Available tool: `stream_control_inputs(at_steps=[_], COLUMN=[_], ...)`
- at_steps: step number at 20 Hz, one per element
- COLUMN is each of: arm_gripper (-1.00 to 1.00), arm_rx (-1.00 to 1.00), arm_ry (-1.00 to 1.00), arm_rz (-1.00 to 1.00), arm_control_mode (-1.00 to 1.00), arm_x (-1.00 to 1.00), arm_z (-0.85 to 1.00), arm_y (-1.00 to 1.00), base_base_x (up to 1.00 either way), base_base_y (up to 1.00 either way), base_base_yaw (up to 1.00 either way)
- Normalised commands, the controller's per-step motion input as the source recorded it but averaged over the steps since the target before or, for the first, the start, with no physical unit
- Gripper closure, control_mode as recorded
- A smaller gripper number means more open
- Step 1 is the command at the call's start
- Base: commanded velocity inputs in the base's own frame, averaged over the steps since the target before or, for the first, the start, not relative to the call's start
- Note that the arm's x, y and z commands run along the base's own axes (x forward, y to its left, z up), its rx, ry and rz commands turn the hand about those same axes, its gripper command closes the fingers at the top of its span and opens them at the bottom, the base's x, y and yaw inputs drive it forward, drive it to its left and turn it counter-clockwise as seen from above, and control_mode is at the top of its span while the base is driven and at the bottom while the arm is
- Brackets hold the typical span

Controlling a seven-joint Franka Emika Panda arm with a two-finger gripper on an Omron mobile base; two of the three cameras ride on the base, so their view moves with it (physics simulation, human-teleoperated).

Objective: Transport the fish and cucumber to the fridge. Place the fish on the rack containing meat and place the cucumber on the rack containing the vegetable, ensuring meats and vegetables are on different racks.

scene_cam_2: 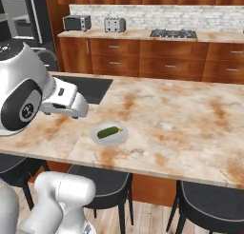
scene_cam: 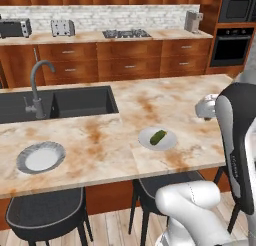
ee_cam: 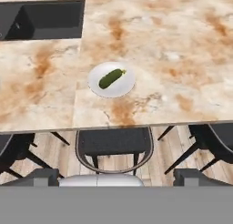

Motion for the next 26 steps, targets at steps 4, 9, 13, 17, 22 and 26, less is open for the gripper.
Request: stream_control_inputs(at_steps=[4, 9, 13, 17, 22, 26], arm_gripper=[-1.0, -1.0, -1.0, -1.0, -1.0, -1.0], arm_rx=[0.09, 0.17, 0.04, -0.04, -0.02, -0.02], arm_ry=[0.61, 0.12, 0.0, 0.06, 0.26, 0.03], arm_rz=[-0.31, -0.11, 0.0, -0.09, -0.15, -0.1], arm_control_mode=[-1.0, -1.0, -1.0, -1.0, -1.0, -1.0], arm_x=[0.64, 0.49, 0.96, 1.0, 0.95, 0.66], arm_z=[-0.94, -0.93, -0.7, -0.52, -0.41, -0.41], arm_y=[-0.21, -0.05, -0.04, -0.01, 0.03, 0.02], base_base_x=[0.0, 0.0, 0.0, 0.0, 0.0, 0.0], base_base_y=[0.0, 0.0, 0.0, 0.0, 0.0, 0.0], base_base_yaw=[0.0, 0.0, 0.0, 0.0, 0.0, 0.0])
